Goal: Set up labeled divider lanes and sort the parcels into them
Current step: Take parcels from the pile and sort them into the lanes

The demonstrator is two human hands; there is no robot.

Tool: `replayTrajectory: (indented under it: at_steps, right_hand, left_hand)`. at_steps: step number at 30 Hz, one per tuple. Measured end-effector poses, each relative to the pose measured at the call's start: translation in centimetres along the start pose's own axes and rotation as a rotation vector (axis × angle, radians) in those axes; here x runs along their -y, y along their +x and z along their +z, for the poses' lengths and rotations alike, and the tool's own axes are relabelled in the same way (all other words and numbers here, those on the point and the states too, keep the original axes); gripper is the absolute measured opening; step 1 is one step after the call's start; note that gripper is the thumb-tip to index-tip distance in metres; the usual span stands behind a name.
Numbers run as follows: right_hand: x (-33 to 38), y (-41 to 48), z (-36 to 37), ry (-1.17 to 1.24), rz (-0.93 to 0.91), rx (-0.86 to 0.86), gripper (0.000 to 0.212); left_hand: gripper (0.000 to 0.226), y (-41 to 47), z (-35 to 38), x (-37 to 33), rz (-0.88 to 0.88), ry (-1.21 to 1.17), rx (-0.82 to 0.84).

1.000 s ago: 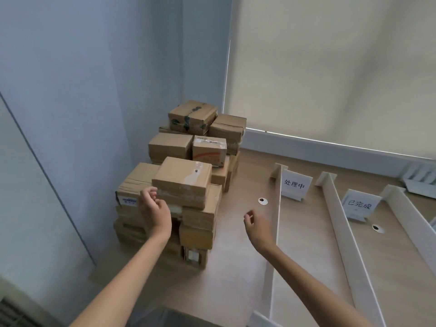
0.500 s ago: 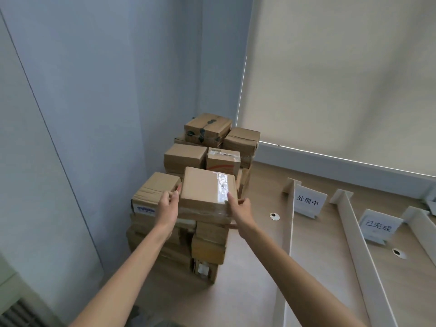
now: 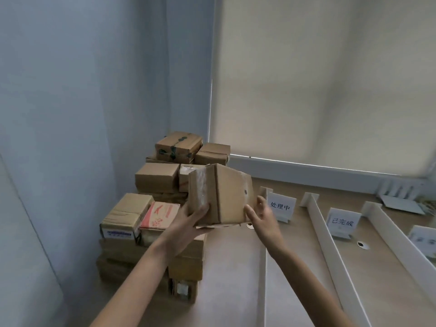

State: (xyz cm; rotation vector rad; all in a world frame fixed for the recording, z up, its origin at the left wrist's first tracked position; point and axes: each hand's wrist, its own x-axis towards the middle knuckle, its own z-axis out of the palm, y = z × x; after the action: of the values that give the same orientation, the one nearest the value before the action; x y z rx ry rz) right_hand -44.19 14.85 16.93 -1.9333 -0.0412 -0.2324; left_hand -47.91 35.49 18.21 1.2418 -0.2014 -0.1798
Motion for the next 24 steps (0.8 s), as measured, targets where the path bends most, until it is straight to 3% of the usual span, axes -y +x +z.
replayTrajectory:
  at_steps: [2, 4, 6, 10, 14, 16, 18, 21, 24]
  right_hand:
    - [0.8, -0.7, -0.9, 0.006, -0.084, -0.020, 0.068]
    - [1.8, -1.6, -1.5, 0.252, -0.032, 0.086, 0.062]
    - [1.6, -2.1, -2.0, 0.373, -0.026, 0.088, 0.050]
    - [-0.2, -2.3, -5.3, 0.517, 0.029, -0.111, 0.044]
    - [-2.0, -3.2, -9.6, 0.764, 0.157, -0.045, 0.032]
    - [-2.6, -4.1, -10.8, 0.868, 0.193, 0.010, 0.036]
    - [-3.3, -5.0, -11.3, 0.945, 0.227, 0.069, 0.048]
    - [-5.0, -5.1, -11.7, 0.979, 0.311, 0.065, 0.051]
    - [-4.9, -5.4, -12.1, 0.927, 0.315, 0.034, 0.053]
  left_hand:
    - [0.080, 1.1, 2.1, 0.4, 0.040, 0.063, -0.046]
    - [0.056, 1.8, 4.5, 1.0, 0.090, 0.208, -0.101]
    - [0.056, 2.3, 6.5, 2.1, 0.135, 0.308, -0.058]
    - [0.040, 3.2, 8.2, 3.0, 0.156, 0.383, 0.058]
    - [0.034, 3.6, 8.3, 3.4, 0.252, 0.486, 0.109]
    - [0.036, 3.8, 8.2, 3.8, 0.345, 0.517, -0.027]
    - [0.058, 4.2, 7.9, 4.3, 0.357, 0.542, -0.130]
    - [0.105, 4.8, 7.6, 5.1, 0.042, 0.329, 0.055]
    - [0.099, 4.9, 7.8, 6.4, -0.129, 0.141, 0.282]
